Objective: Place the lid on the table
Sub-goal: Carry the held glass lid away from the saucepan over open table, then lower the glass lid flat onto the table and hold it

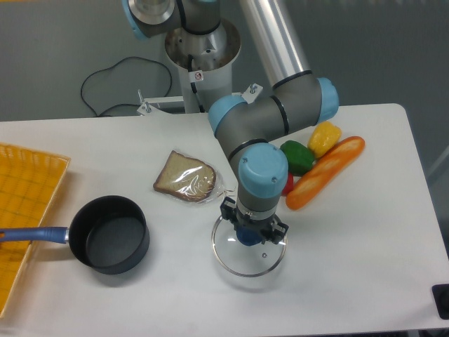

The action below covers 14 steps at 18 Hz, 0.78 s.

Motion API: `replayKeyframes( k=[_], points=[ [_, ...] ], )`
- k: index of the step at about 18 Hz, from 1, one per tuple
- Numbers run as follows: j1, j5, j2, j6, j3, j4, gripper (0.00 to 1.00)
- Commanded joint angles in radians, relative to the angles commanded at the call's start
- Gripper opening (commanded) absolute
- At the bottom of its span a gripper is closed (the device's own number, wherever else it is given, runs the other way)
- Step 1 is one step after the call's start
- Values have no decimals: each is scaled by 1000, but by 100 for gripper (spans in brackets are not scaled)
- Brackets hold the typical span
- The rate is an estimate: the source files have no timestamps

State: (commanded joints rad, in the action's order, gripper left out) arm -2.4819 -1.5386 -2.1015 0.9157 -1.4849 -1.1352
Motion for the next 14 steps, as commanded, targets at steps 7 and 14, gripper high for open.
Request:
replayKeyframes(
  k=[7,14],
  points=[
    [-22,-2,-29,14,-2,31,45],
    [-22,0,-40,11,-3,40,45]
  ],
)
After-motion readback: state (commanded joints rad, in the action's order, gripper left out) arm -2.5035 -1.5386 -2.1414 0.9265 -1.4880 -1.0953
